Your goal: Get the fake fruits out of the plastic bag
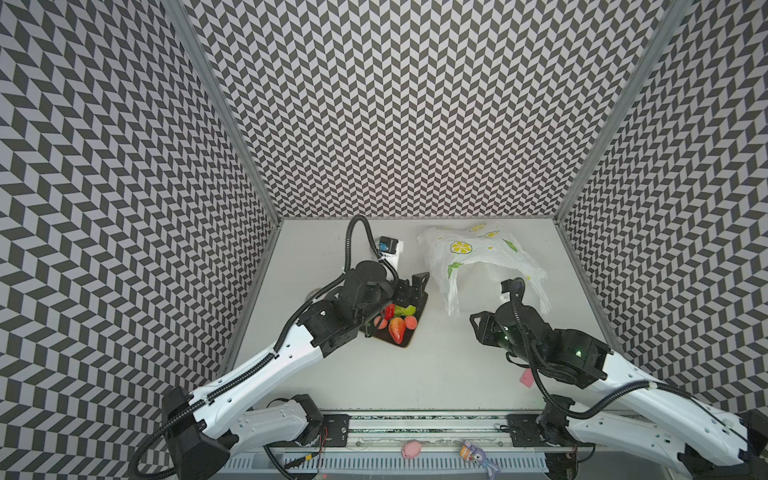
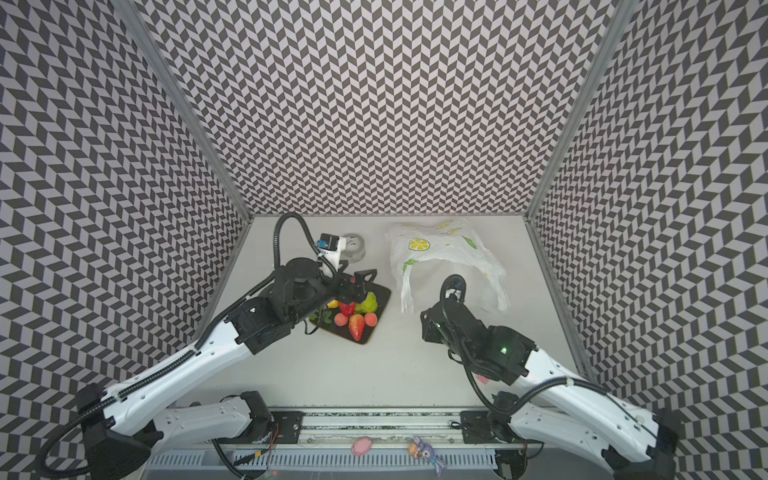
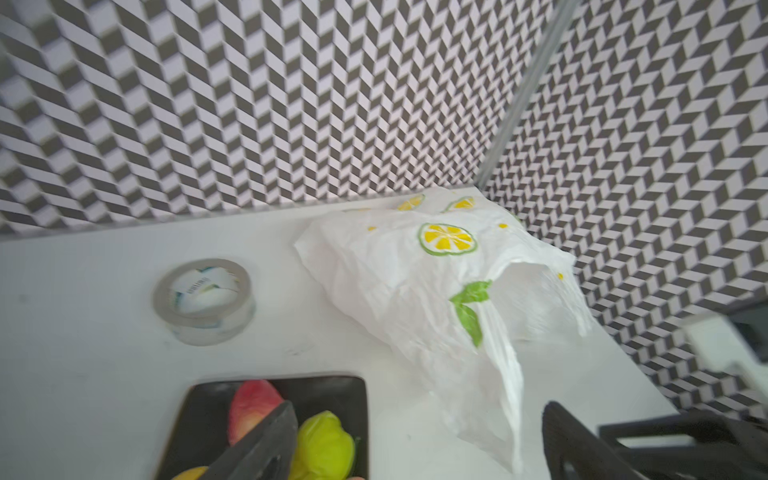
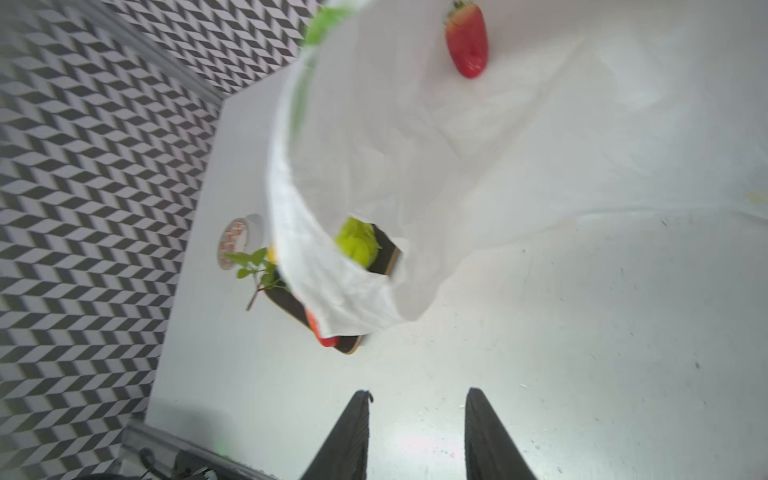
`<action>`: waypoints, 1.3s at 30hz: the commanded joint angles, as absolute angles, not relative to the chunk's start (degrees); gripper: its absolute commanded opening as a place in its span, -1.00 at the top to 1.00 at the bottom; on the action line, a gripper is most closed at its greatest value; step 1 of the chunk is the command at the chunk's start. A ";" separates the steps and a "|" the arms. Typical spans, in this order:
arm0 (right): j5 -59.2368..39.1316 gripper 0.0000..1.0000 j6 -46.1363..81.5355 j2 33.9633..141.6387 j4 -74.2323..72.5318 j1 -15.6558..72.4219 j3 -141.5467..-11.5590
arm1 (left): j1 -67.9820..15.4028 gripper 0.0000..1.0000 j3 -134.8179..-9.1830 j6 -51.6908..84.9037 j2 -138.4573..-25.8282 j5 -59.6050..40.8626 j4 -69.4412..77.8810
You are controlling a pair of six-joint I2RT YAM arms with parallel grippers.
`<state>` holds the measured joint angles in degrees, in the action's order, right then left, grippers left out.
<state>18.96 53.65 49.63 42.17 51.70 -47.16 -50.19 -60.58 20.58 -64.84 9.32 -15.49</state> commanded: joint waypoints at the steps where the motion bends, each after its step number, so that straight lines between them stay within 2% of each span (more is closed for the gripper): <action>1: 15.94 0.25 58.96 47.22 36.20 47.63 -42.79 | -53.64 -0.97 -63.41 20.93 -67.68 8.41 -16.55; 5: 12.17 0.27 59.32 46.80 31.12 43.33 -37.85 | -56.85 -1.00 -66.23 22.30 -72.55 11.03 -18.78; 12: 10.79 0.27 58.62 47.86 29.09 42.28 -35.56 | -58.18 -1.00 -70.45 27.49 -79.79 14.40 -20.68; 18: 10.03 0.27 58.60 47.18 28.23 41.66 -33.91 | -58.53 -0.99 -79.01 31.24 -89.36 19.70 -29.62; 25: 8.97 0.27 58.59 47.19 27.01 41.43 -33.14 | -58.89 -0.91 -80.62 31.49 -91.70 21.00 -28.21; 33: 8.97 0.26 60.22 48.21 23.22 40.82 -32.57 | -58.81 -0.37 -82.27 31.79 -94.96 23.54 -29.54; 39: 6.22 0.31 63.64 52.41 11.53 38.01 -32.29 | -58.54 0.45 -81.58 29.65 -94.32 23.42 -27.55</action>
<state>7.79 60.29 50.98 20.86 39.13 -33.08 -58.48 -80.77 30.44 -94.94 21.89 -28.18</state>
